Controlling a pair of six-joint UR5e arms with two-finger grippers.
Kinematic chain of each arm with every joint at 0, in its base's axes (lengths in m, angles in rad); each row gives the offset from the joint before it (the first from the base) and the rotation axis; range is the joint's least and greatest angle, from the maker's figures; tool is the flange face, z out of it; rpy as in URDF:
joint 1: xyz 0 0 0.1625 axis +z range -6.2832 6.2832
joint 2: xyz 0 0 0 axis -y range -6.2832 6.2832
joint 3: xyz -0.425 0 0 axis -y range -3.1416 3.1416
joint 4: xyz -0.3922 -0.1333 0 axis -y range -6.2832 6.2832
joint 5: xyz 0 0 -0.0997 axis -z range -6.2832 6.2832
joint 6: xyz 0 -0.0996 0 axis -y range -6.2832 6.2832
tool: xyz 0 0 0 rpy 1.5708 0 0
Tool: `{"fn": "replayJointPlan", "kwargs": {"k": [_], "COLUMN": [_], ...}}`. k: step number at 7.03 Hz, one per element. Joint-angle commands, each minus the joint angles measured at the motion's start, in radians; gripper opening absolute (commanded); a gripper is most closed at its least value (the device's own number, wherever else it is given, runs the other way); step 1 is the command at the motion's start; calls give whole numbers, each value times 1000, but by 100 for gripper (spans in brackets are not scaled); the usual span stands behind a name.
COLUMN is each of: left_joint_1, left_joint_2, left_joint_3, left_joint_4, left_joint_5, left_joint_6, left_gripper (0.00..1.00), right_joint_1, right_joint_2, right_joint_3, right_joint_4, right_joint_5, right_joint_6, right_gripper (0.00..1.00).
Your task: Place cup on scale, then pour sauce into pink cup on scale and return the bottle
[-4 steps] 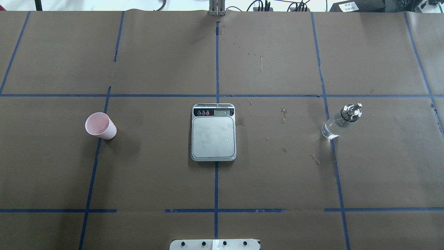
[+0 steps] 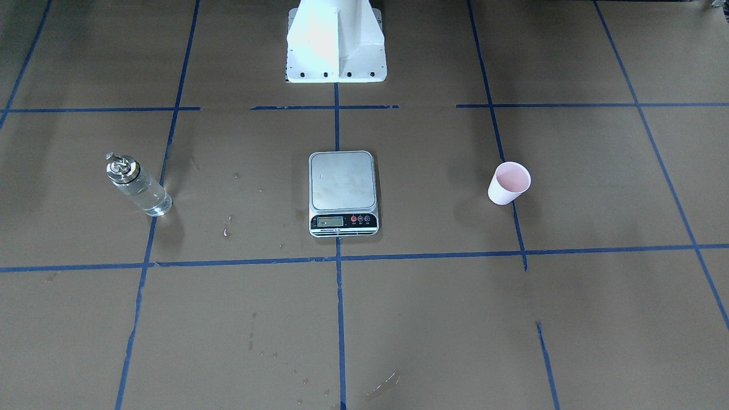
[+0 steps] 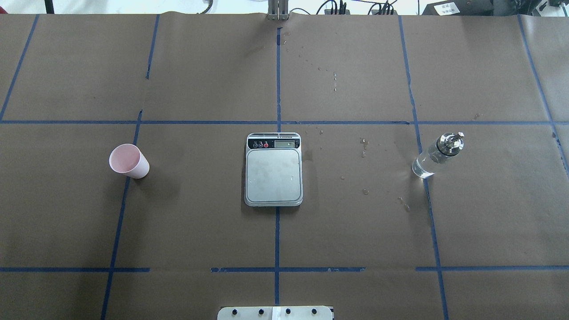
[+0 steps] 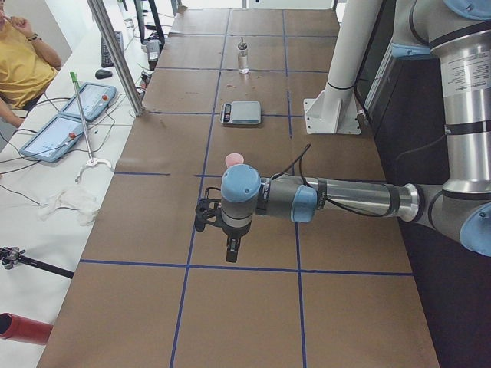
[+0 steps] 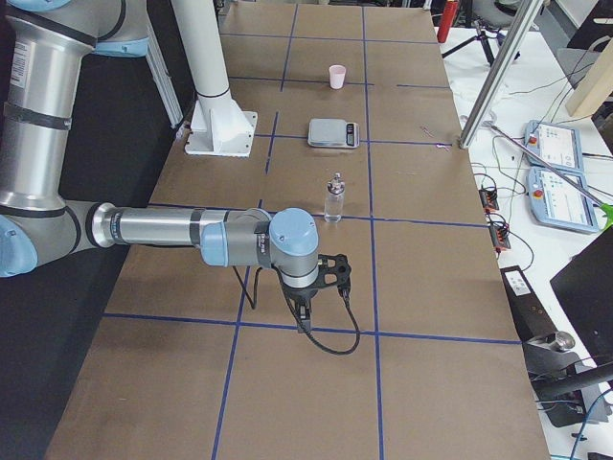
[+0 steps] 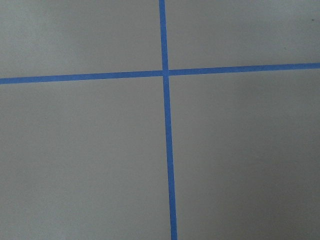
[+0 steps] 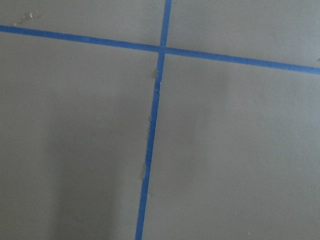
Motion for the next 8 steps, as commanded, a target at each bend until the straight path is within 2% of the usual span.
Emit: {"fn": "replayJointPlan", "kwargs": {"k": [1,2,5,6,8], "left_joint_1": [7,16,17,17,69], "left_joint_2": [-2,-20,-120,-167,-215], "left_joint_3": [-3,-3,27,27,29], "left_joint_4": [-141,-263,-561,-591,-607], "left_joint_5": [-10,-7,-4,-10,-7], "left_joint_6": [-5,0,-9,-11,-244], "left_gripper": [100,100,100,100,100], "right_joint_1": [-7,-6,-6,-6,-6], "right_joint_2": [31,64,129,129,143], "right_joint_3": [-5,-13,-39,-38,-28], "right_joint_4": [130,197,206,207,210], "right_joint_5": [21,17,26,26,39], "right_joint_6": [11,13,46,46,129], "right_gripper": [100,100,100,100,100]}}
